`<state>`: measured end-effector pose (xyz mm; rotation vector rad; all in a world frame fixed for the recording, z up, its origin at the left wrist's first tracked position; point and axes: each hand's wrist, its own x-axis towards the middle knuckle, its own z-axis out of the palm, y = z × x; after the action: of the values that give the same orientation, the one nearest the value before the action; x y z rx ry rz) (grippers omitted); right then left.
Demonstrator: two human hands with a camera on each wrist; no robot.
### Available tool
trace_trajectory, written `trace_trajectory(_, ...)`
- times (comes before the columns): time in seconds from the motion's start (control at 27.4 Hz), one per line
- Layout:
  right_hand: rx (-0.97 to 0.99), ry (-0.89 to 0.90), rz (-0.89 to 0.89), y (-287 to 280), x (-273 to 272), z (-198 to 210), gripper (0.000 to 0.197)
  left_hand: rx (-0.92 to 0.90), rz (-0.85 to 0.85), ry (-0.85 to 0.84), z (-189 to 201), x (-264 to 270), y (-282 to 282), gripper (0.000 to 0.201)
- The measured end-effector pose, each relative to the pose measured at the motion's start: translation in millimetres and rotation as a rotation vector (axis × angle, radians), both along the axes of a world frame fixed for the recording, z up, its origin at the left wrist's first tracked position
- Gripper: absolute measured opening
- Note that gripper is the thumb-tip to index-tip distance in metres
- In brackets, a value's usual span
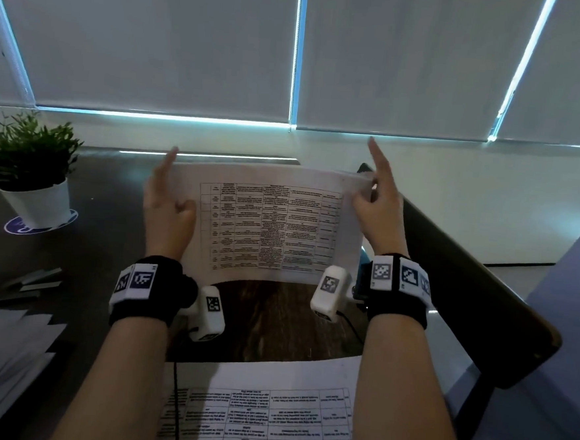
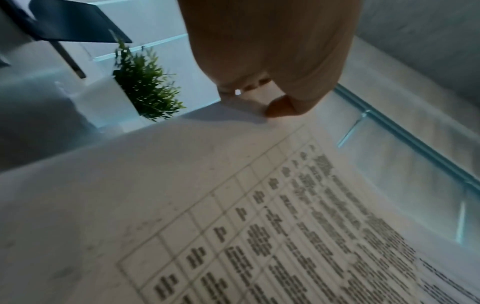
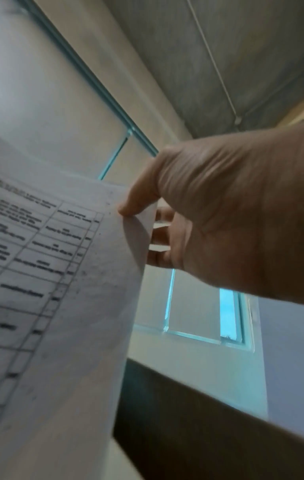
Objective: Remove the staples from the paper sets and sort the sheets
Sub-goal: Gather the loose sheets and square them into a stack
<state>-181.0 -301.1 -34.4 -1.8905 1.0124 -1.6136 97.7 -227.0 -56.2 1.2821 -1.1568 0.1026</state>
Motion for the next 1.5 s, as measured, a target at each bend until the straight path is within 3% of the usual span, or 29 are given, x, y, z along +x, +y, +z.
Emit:
trace_trajectory(0.11, -0.126, 0.273, -0.204, 0.6, 1.2, 9.8, 0.051, -0.017, 0.080, -0.017, 5.3, 1.5, -0.3, 0.054)
trace_trajectory(0.4, -0.123, 0.338, -0.251, -0.6, -10.7, 9.2, 0.054, -0.096, 0.070, -0.047, 2.5, 7.9, -1.3, 0.048)
trace_trajectory(0.51, -0.090, 0.324, -0.281, 1.3, -13.5, 10.5, 0.053, -0.082, -0.005, 0.166, 0.9, 8.6, -0.8, 0.041)
trace_trajectory(0.58, -0.074, 0.348, -0.315, 3.3, -12.7, 10.4, 0.051, -0.038, -0.013, 0.253, -1.4, 11.1, -2.9, 0.025)
trace_trajectory(0.66, -0.092, 0.293, -0.298, 2.8, -10.5, 13.1, 0.041, -0.001, -0.066, 0.288, -2.0, 14.1, -5.9, 0.015)
trace_trajectory(0.73, -0.037, 0.101, -0.222, -0.9, -8.5, 13.9, 0.030, 0.016, -0.113, 0.340, -1.3, 18.5, -9.1, 0.018)
trace_trajectory(0.84, 0.311, -0.086, -0.013, -4.2, -6.6, 1.7, 0.050, 0.099, -0.164, 0.445, -7.6, 22.1, -12.3, 0.024)
trace_trajectory(0.91, 0.420, -0.235, 0.102, -0.9, -1.9, -6.9, 0.044, 0.117, -0.177, 0.472, -8.8, 20.5, -12.0, 0.026)
trace_trajectory(0.99, 0.353, -0.331, 0.107, 3.4, 0.4, -1.0, 0.031, 0.028, -0.147, 0.459, 1.7, 17.3, -8.1, 0.028)
trace_trajectory(1.1, 0.325, -0.346, 0.112, 3.2, 0.9, 8.7, 0.031, -0.080, -0.166, 0.413, 13.5, 13.7, -1.1, 0.029)
trace_trajectory(1.21, 0.437, -0.296, 0.068, -0.5, 7.6, 1.7, 0.042, -0.089, -0.177, 0.276, 3.2, 3.9, 5.9, 0.065)
trace_trajectory(1.28, 0.467, -0.328, 0.018, -1.9, 14.6, 0.8, 0.037, -0.095, -0.112, 0.120, 0.9, 1.8, 5.1, 0.080)
trace_trajectory(1.39, 0.418, -0.420, -0.048, -5.8, 18.8, 9.8, 0.029, -0.104, 0.070, -0.036, 8.5, 5.2, 0.9, 0.056)
trace_trajectory(1.5, 0.376, -0.416, -0.105, -7.0, 17.6, 12.2, 0.025, -0.039, 0.115, -0.026, 6.9, 5.3, 1.5, 0.038)
